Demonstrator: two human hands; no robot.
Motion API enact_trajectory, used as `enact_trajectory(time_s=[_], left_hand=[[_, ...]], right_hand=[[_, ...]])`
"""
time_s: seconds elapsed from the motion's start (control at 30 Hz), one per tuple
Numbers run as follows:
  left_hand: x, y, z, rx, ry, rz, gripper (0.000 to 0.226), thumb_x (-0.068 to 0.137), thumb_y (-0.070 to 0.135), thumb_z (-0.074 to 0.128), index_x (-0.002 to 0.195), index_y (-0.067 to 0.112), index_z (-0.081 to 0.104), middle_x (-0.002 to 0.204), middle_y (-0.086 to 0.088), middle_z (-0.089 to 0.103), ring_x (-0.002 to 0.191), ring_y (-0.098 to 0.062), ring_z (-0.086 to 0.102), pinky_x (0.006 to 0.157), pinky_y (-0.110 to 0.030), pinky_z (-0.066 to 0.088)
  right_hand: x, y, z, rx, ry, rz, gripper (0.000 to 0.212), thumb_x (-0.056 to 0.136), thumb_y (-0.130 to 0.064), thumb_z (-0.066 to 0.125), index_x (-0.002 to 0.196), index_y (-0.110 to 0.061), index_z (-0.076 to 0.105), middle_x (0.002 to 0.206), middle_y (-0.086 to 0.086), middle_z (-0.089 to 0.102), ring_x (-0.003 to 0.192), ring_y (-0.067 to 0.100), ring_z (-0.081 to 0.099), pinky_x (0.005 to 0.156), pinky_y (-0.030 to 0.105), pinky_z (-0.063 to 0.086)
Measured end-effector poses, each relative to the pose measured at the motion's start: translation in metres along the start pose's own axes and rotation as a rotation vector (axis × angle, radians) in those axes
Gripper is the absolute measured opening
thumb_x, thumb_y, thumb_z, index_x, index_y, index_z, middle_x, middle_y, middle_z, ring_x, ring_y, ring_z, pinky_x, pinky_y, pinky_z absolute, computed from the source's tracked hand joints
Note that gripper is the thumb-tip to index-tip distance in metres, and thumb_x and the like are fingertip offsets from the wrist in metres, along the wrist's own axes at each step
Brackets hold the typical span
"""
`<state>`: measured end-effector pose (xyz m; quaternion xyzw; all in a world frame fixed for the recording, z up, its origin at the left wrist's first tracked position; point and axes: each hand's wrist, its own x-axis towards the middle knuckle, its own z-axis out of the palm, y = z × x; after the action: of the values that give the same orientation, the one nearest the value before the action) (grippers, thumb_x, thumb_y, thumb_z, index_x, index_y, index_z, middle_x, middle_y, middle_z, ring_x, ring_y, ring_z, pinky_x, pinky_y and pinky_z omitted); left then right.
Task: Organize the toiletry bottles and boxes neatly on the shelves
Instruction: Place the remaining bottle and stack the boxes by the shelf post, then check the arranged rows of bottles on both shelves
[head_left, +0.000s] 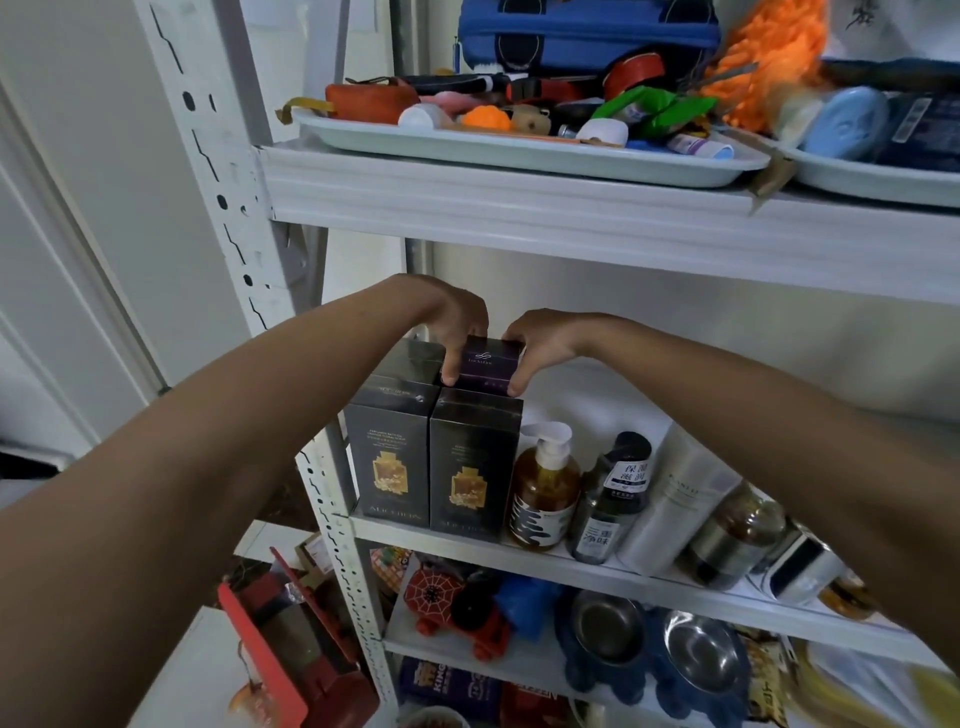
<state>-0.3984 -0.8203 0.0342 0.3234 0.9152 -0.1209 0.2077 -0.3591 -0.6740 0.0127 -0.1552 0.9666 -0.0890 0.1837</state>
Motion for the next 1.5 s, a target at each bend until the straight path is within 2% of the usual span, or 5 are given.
enact_trajectory(time_s=[0.3,0.5,0.77,0.93,1.5], left_hand=[[-0.002,-0.004,-0.001,-0.063,-0.056,0.030,0.044,0.082,0.033,0.071,0.120,0.014,0.061,0.110,0.001,0.060,0.099,-0.015,0.050,0.077,-0.026,0.039],[-0.004,-0.004,0.011,-0.202,-0.051,-0.026,0.050,0.098,0.050,0.035,0.124,0.014,0.057,0.116,-0.001,0.056,0.113,-0.021,0.049,0.103,-0.038,0.036],[-0.003,-0.006,0.035,-0.287,0.155,-0.143,0.068,0.097,0.057,0.016,0.148,0.014,0.030,0.151,-0.011,0.034,0.138,-0.028,0.032,0.115,-0.041,0.022],[-0.006,-0.016,0.058,-0.170,0.363,-0.198,0.078,0.095,0.061,0.019,0.151,0.016,-0.012,0.160,-0.009,-0.001,0.147,-0.024,-0.001,0.117,-0.044,0.002],[-0.073,0.041,0.060,-0.379,0.550,-0.203,0.085,0.090,0.065,0.022,0.152,0.012,-0.003,0.159,-0.010,-0.002,0.147,-0.026,0.000,0.119,-0.045,0.007]], right_hand=[[0.002,-0.002,0.001,-0.052,-0.006,0.018,0.056,0.069,-0.036,0.079,0.117,-0.016,0.060,0.110,0.001,0.063,0.100,0.017,0.056,0.078,0.025,0.045],[0.004,0.000,-0.002,-0.059,-0.047,0.036,0.057,0.070,-0.037,0.079,0.119,-0.014,0.060,0.116,0.002,0.063,0.106,0.018,0.057,0.092,0.030,0.045],[-0.001,0.003,0.004,0.199,-0.132,0.122,0.080,0.085,-0.066,0.041,0.146,-0.016,0.031,0.153,0.003,0.029,0.139,0.022,0.029,0.113,0.040,0.030],[-0.002,0.004,0.021,0.086,0.060,0.161,0.090,0.086,-0.071,0.019,0.150,-0.010,0.002,0.159,0.009,0.004,0.146,0.024,0.008,0.117,0.040,0.011],[-0.087,0.010,0.038,-0.066,0.417,0.113,0.084,0.090,-0.067,0.014,0.150,-0.010,0.001,0.158,0.009,-0.004,0.146,0.023,-0.001,0.119,0.040,0.002]])
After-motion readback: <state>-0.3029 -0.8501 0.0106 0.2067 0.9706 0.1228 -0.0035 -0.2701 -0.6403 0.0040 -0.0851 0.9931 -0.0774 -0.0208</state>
